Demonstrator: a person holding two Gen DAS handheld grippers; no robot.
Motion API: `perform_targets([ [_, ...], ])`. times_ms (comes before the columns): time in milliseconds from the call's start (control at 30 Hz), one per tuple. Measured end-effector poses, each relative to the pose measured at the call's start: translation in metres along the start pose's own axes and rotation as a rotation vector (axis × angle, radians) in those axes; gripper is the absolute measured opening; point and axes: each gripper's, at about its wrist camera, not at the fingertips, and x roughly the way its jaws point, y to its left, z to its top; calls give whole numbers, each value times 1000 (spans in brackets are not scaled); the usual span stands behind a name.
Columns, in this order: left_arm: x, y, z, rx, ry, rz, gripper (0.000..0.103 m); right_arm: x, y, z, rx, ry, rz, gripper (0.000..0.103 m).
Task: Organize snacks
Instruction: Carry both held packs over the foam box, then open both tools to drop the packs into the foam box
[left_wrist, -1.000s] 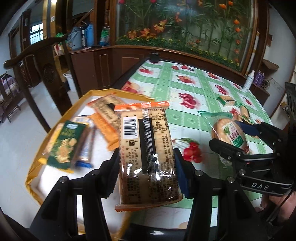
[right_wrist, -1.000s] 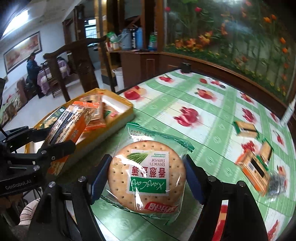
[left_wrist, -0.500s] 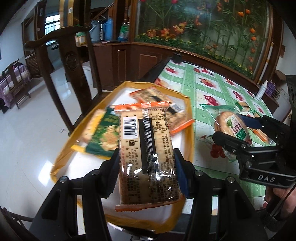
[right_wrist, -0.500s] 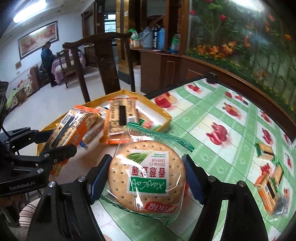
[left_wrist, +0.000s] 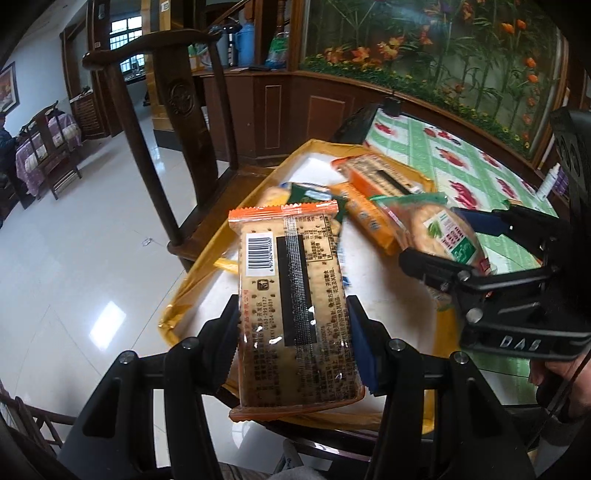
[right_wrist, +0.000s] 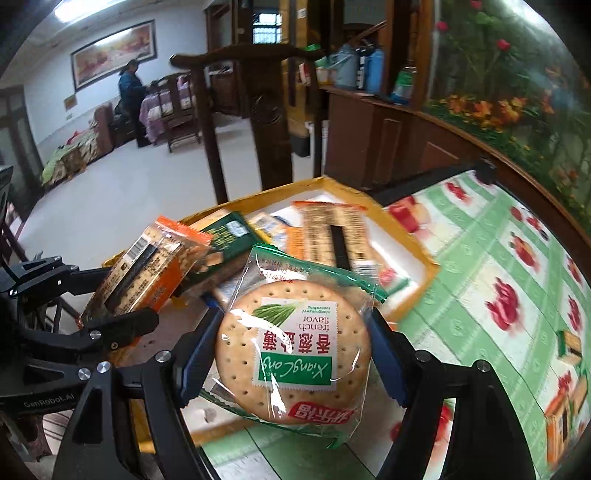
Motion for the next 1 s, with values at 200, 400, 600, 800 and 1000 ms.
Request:
perform_targets([
  [200, 4, -2, 0, 35, -24, 42, 56, 19, 12, 1, -18, 25, 22, 76],
  [400, 3, -3, -3, 57, -49, 66, 58, 20, 14, -1, -28, 22, 11, 77],
  [600, 4, -1, -2, 50, -56, 95, 67, 8, 7, -2, -3, 15, 23, 78],
  [800, -1, -7, 1, 62, -69, 105, 75, -7, -4, 1, 56, -34, 66, 78],
  [1000, -8, -22, 8, 75, -102, 88, 90, -24, -24, -11, 98, -51, 25, 79],
])
